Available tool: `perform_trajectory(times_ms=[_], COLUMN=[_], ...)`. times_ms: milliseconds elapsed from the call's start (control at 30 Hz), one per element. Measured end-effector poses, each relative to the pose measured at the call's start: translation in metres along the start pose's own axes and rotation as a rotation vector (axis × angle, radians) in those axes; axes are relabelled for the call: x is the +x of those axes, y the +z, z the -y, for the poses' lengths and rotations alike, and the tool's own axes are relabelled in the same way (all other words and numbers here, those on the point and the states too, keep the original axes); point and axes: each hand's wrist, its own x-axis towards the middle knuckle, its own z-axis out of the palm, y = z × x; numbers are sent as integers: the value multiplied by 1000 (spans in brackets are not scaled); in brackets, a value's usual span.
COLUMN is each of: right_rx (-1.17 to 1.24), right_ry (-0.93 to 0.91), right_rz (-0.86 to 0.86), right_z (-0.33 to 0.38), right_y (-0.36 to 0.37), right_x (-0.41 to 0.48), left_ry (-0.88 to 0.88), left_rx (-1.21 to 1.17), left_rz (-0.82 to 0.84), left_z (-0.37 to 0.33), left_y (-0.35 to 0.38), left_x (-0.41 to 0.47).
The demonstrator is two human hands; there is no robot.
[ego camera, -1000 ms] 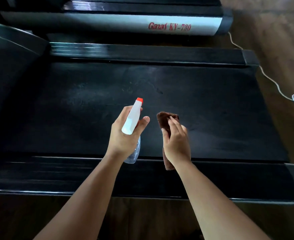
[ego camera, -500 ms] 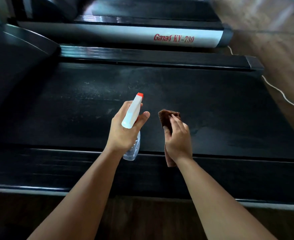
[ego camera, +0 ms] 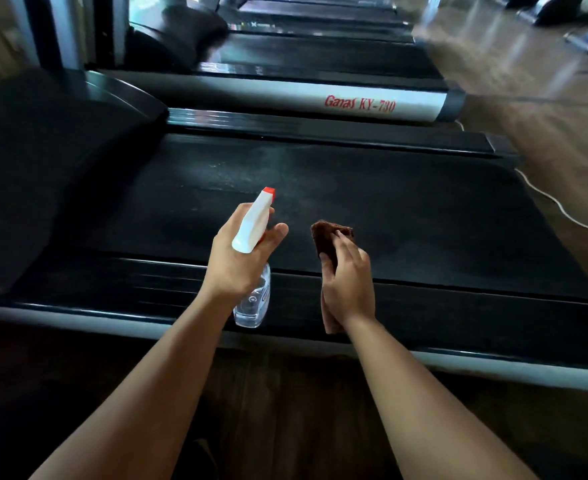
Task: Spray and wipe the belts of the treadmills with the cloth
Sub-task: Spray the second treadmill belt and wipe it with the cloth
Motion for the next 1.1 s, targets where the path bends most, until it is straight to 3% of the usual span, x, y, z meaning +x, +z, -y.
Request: perform_trajectory(times_ms=[533, 1100], right_rx=[-29, -73], right_ry=[-98, -63], right_rz=[-102, 115], right_z=[26, 7], right_y=[-21, 64], right_x=[-39, -12], left_ry=[52, -41], left_rx=[1, 100], left_rz=[-38, -142], left_z=[-20, 38], left_y=[-31, -40], left_x=[-42, 2])
